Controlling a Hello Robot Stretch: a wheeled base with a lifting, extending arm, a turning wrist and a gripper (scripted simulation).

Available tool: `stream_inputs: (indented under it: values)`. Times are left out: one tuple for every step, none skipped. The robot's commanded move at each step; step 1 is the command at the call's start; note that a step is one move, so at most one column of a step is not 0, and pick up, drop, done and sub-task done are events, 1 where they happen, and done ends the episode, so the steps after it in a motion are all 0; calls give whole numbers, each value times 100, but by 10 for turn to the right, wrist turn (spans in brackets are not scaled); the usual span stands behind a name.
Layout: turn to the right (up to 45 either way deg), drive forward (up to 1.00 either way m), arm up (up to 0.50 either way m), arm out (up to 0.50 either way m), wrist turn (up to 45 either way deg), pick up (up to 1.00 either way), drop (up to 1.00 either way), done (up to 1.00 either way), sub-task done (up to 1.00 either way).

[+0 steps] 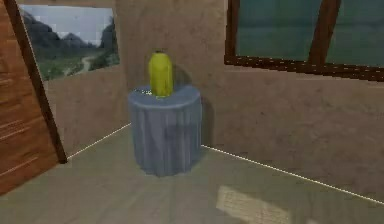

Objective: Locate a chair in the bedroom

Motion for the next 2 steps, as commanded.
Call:
stream_inputs:
  values:
    - [450,0,0,0,0,0,0,0,0]
    - [360,0,0,0,0,0,0,0,0]
